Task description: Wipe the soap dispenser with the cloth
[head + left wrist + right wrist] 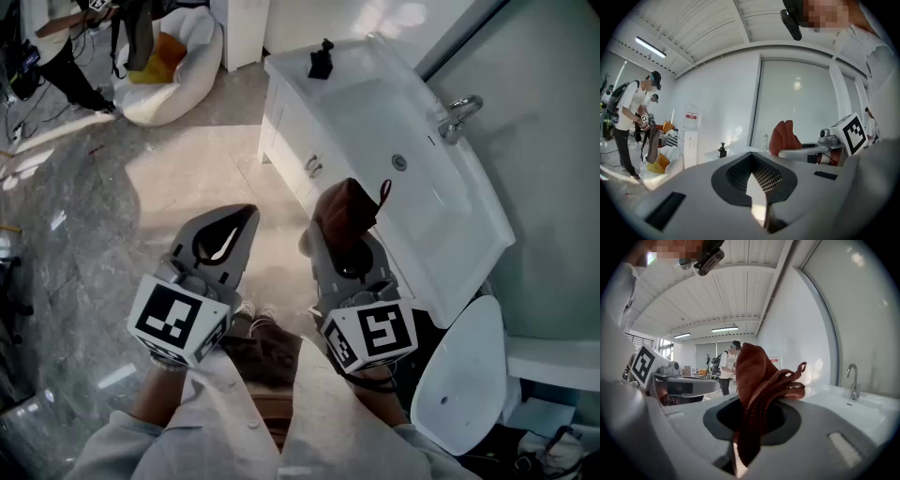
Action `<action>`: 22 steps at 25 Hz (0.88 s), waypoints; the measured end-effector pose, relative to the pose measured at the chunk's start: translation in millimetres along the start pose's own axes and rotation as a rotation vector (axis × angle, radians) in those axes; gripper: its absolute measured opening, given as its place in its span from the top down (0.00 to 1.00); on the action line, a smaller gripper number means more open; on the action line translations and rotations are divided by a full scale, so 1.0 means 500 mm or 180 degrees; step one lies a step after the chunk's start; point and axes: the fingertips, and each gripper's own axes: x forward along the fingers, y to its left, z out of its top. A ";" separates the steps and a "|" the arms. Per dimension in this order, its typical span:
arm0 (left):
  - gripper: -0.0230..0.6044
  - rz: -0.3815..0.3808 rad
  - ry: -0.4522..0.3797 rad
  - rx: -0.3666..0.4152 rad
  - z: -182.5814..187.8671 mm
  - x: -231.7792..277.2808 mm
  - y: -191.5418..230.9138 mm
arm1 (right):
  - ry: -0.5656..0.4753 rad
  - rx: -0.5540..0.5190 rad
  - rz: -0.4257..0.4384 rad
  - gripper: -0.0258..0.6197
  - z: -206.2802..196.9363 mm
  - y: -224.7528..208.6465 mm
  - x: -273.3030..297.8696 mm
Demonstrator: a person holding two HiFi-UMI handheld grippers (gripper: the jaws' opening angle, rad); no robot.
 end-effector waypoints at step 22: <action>0.96 0.0174 0.0045 0.0064 -0.002 0.026 -0.067 | -0.0026 0.0129 0.0109 0.83 -0.021 -0.066 -0.054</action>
